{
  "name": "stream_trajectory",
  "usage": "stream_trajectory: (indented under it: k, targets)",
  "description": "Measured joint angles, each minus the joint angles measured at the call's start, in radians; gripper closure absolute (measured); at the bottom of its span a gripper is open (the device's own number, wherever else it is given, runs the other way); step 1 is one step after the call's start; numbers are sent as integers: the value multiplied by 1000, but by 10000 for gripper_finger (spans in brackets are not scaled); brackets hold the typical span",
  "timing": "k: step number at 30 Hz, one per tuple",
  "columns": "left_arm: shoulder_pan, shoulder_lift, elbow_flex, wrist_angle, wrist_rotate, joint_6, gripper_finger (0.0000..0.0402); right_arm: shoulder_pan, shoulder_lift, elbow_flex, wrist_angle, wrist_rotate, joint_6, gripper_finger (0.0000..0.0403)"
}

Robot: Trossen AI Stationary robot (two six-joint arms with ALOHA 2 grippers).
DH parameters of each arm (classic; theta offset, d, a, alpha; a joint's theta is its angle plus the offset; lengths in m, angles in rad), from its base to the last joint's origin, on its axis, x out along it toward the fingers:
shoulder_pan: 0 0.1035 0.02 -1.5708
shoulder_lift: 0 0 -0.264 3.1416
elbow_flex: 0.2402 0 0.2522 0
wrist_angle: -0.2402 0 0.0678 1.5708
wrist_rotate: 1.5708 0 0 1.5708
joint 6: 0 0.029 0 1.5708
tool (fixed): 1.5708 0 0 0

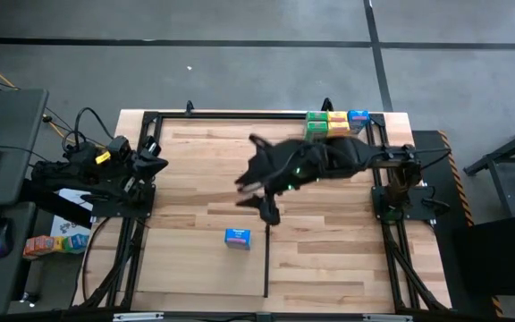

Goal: Stack cereal on shelf
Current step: Put the bottom blue cereal box on the shelf

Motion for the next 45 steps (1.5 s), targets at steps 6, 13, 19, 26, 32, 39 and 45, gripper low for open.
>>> stream_trajectory:
  k: [6, 13, 19, 26, 32, 39, 45]
  targets:
    - [0, 0, 0, 0, -57, -1, 401, 69, 1, -147, 54, 19, 4, 158]
    - [0, 0, 0, -1, -99, -2, 402, 121, 3, -328, 212, 136, 164, 158]
    - [0, 0, 0, -4, -121, -2, 401, 135, 15, -331, 158, 182, 233, 158]
    - [0, 2, 0, -28, -129, 8, 402, 134, 94, -331, 118, 196, 179, 158]
    - [0, 2, 0, -32, -129, 13, 402, 133, 153, -331, 119, 196, 133, 158]
    - [0, 2, 0, -32, -129, 25, 402, 133, 183, -330, 120, 188, 134, 158]
    - [0, 2, 0, -32, -129, 25, 402, 133, 190, -332, 110, 192, 138, 158]
